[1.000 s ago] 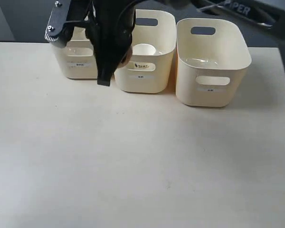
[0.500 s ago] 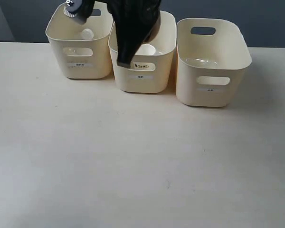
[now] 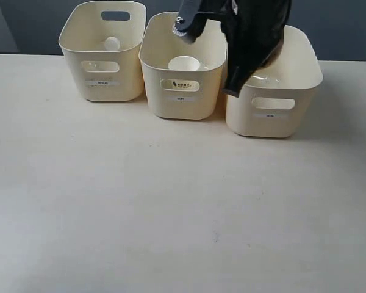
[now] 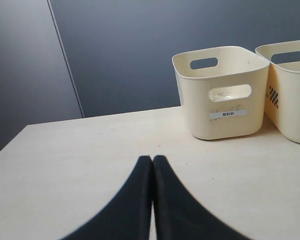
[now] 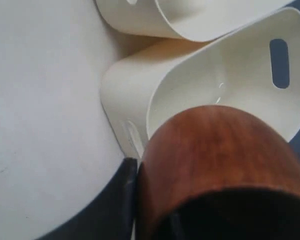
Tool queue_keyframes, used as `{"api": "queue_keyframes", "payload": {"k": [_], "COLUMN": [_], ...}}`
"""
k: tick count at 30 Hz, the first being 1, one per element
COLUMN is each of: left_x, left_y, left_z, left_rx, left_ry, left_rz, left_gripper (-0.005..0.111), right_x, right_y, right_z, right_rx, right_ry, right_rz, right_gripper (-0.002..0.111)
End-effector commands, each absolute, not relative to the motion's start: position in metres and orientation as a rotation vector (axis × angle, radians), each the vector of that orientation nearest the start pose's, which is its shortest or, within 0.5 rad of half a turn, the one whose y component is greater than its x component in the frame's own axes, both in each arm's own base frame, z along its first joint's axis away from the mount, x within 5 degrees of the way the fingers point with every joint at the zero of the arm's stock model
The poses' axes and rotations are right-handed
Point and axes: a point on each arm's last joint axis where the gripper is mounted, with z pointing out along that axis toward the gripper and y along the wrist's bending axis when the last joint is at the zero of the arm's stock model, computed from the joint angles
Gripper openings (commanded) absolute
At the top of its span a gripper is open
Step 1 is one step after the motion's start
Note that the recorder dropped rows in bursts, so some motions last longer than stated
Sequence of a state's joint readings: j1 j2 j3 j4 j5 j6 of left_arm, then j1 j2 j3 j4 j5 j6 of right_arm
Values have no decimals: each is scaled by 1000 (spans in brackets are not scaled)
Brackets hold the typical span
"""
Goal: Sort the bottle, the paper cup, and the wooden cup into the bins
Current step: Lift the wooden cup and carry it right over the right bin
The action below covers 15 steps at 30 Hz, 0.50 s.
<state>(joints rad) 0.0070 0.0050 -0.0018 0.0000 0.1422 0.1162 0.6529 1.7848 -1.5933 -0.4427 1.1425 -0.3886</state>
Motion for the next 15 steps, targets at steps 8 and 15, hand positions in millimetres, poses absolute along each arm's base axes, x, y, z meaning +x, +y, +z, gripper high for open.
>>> {"api": "queue_keyframes", "payload": {"k": [8,15], "left_x": [56,56], "left_y": [0,0], "left_z": [201,201], "left_rx": [87,87], "left_ry": [1617,1617], "left_rz": [94,94], "left_gripper": [0,0], "right_x": [358,385], "right_y": [139,103], "right_z": [294,289], "right_rx": [-1197,-988], "right_ry": [2282,2254], "right_rz": [-375,-226], "right_gripper": [-1,-1]}}
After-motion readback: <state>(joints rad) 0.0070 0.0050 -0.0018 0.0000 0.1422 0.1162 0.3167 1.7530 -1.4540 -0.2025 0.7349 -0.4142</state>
